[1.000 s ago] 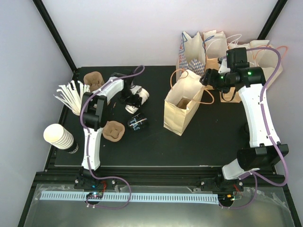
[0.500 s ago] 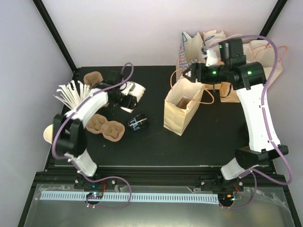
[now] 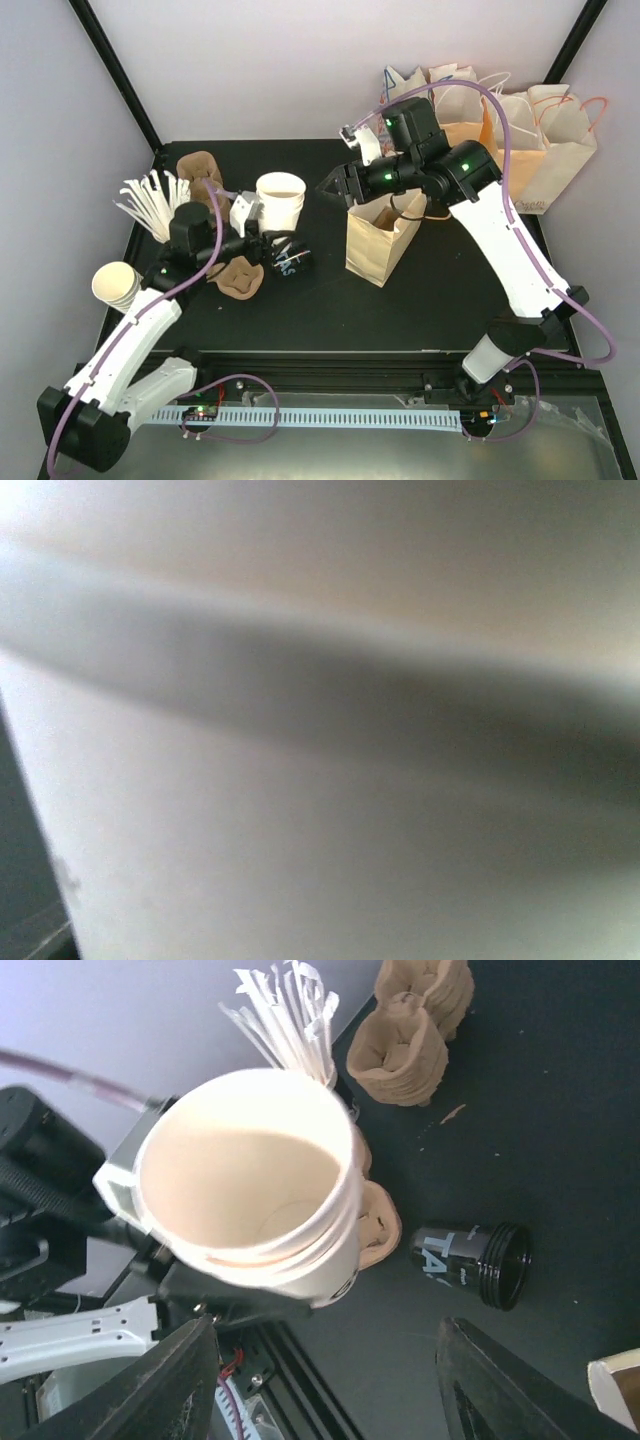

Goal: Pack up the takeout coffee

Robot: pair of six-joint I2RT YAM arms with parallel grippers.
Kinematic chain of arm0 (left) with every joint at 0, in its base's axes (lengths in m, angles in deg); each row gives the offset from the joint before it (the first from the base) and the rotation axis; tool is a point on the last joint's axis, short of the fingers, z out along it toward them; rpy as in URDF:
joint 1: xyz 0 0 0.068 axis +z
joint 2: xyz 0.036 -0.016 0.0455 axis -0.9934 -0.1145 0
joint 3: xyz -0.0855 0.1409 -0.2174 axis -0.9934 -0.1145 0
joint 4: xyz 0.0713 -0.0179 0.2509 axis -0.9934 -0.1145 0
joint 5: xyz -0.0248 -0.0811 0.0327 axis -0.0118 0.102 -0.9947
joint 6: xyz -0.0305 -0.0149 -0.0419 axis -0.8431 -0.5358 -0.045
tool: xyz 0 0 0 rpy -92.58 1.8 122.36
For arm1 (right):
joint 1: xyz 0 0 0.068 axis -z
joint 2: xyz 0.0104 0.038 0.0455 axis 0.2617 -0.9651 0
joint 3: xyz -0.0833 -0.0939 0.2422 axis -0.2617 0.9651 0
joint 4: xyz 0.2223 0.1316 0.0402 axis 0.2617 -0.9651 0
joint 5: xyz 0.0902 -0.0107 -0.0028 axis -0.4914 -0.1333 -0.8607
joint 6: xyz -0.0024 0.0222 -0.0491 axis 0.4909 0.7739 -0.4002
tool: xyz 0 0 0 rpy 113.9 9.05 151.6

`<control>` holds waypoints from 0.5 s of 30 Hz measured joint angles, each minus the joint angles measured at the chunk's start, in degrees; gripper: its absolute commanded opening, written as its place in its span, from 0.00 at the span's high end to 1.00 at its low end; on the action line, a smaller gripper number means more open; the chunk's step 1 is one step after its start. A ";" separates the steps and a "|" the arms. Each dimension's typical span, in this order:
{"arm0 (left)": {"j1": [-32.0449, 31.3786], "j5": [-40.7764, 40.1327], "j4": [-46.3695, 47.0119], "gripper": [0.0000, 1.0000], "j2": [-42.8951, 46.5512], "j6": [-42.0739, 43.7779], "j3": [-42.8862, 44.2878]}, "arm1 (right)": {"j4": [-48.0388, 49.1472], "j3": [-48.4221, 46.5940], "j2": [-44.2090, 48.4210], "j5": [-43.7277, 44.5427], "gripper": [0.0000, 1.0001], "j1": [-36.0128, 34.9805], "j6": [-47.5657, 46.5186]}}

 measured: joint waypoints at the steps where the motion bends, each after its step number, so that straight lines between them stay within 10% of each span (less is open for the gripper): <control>1: -0.11 0.55 1.27 0.32 1.29 -0.50 -1.55 | 0.26 0.00 -0.35 0.24 0.39 0.00 1.27; 15: -1.03 1.46 6.45 0.31 10.19 2.62 -8.68 | -2.97 -7.02 -6.49 2.36 0.40 -3.85 16.83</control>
